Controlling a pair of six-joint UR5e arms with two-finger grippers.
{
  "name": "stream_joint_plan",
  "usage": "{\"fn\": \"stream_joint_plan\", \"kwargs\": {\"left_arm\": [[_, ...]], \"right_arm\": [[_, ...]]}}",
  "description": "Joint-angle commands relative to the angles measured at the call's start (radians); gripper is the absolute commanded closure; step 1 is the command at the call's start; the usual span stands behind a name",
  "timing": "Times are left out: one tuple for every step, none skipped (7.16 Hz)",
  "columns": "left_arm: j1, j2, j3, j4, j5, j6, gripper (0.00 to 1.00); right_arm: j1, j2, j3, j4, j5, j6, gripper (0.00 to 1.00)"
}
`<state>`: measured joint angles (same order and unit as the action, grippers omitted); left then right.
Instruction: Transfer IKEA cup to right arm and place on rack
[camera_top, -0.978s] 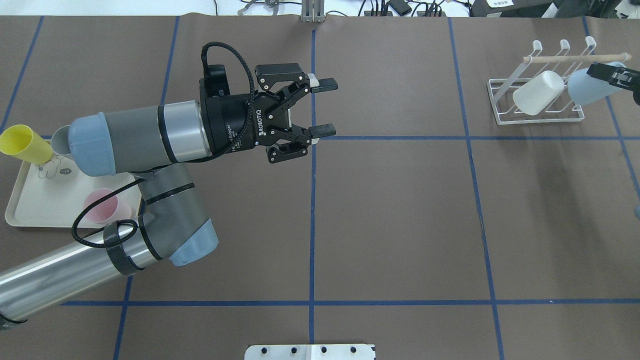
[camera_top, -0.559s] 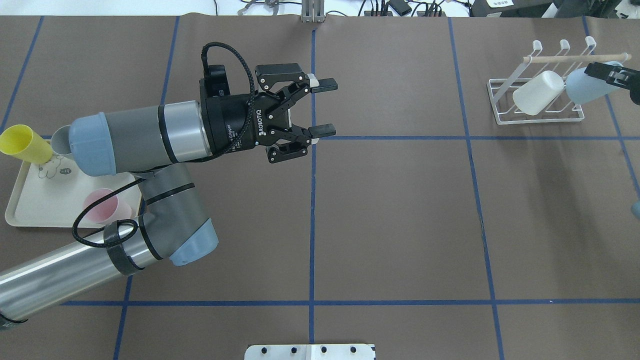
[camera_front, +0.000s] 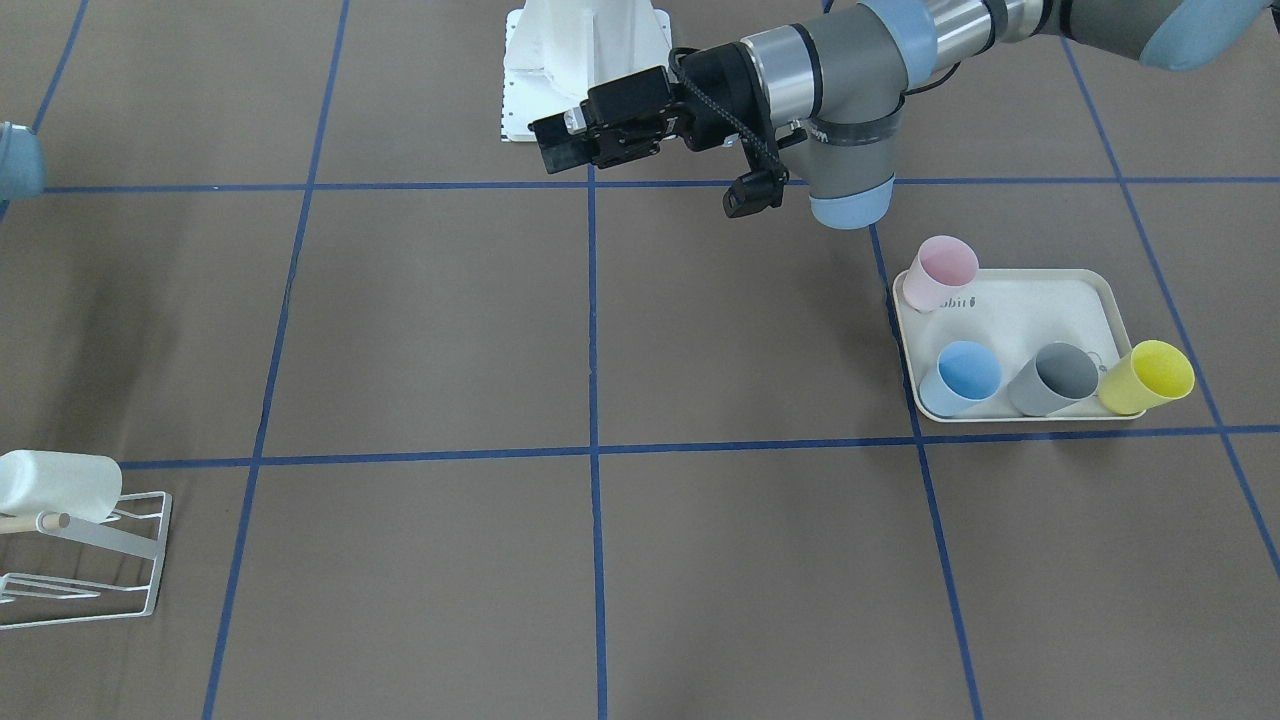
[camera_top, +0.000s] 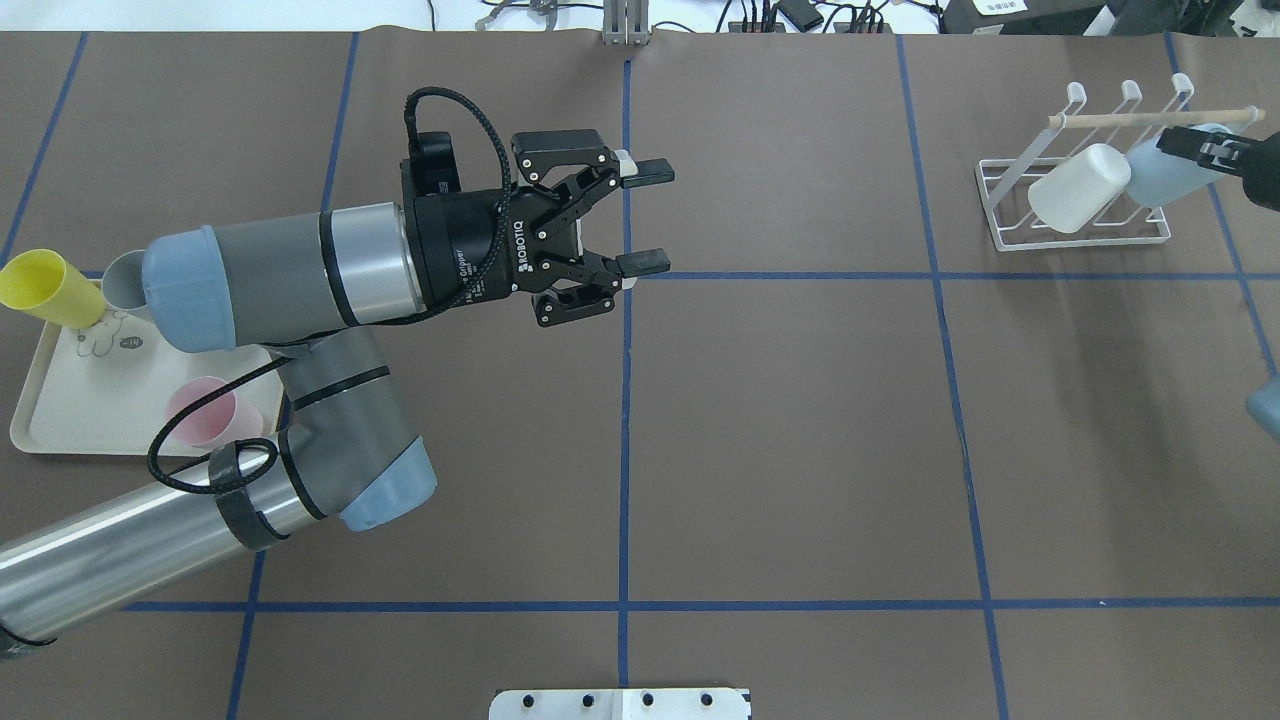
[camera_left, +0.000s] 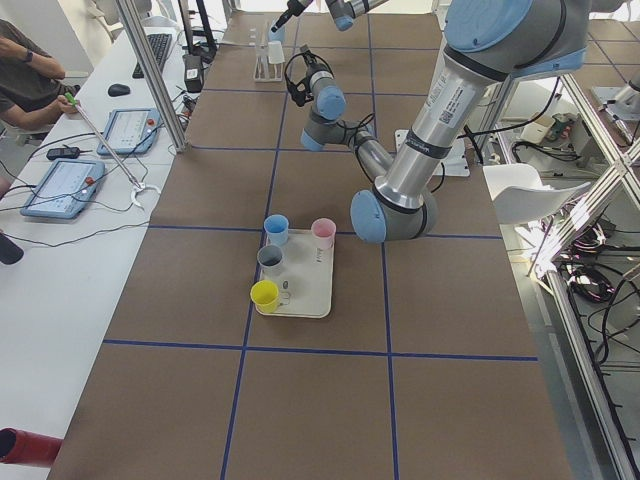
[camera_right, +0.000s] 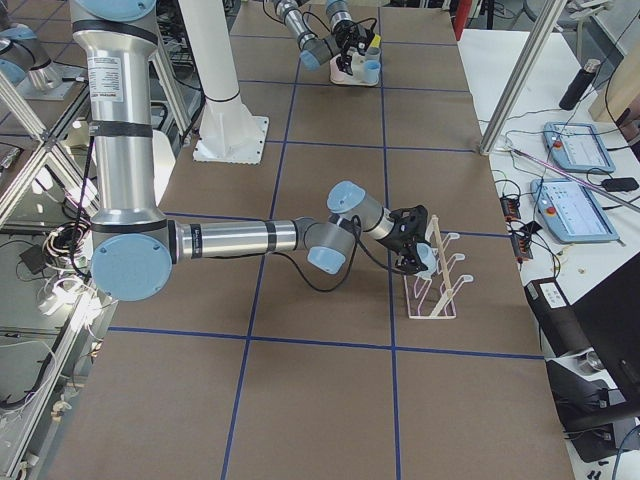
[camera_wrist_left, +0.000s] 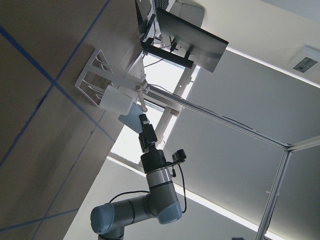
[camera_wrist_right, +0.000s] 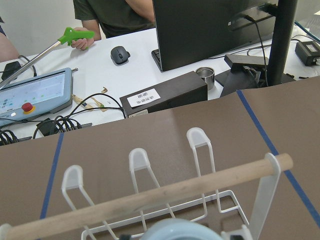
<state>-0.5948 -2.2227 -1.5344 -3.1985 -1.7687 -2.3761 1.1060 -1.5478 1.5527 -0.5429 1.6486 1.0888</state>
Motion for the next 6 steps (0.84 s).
{"fn": "stream_joint_plan", "kwargs": {"left_arm": [[0.0, 0.0, 0.0, 0.0, 0.0, 0.0, 0.21], [0.0, 0.0, 0.0, 0.0, 0.0, 0.0, 0.21], [0.0, 0.0, 0.0, 0.0, 0.0, 0.0, 0.21], [0.0, 0.0, 0.0, 0.0, 0.0, 0.0, 0.21], [-0.005, 0.0, 0.0, -0.001, 0.0, 0.002, 0.21], [-0.017, 0.012, -0.003, 0.0, -0.011, 0.049, 0.21]], "right_arm": [[0.0, 0.011, -0.016, -0.002, 0.034, -0.001, 1.0], [0.0, 0.034, -0.038, -0.002, 0.068, -0.003, 1.0], [0.006, 0.04, -0.051, -0.002, 0.085, -0.006, 0.01], [0.017, 0.04, -0.051, -0.003, 0.108, -0.029, 0.0], [0.024, 0.041, -0.051, -0.002, 0.123, -0.03, 0.0], [0.047, 0.049, -0.048, -0.005, 0.175, -0.03, 0.0]]}}
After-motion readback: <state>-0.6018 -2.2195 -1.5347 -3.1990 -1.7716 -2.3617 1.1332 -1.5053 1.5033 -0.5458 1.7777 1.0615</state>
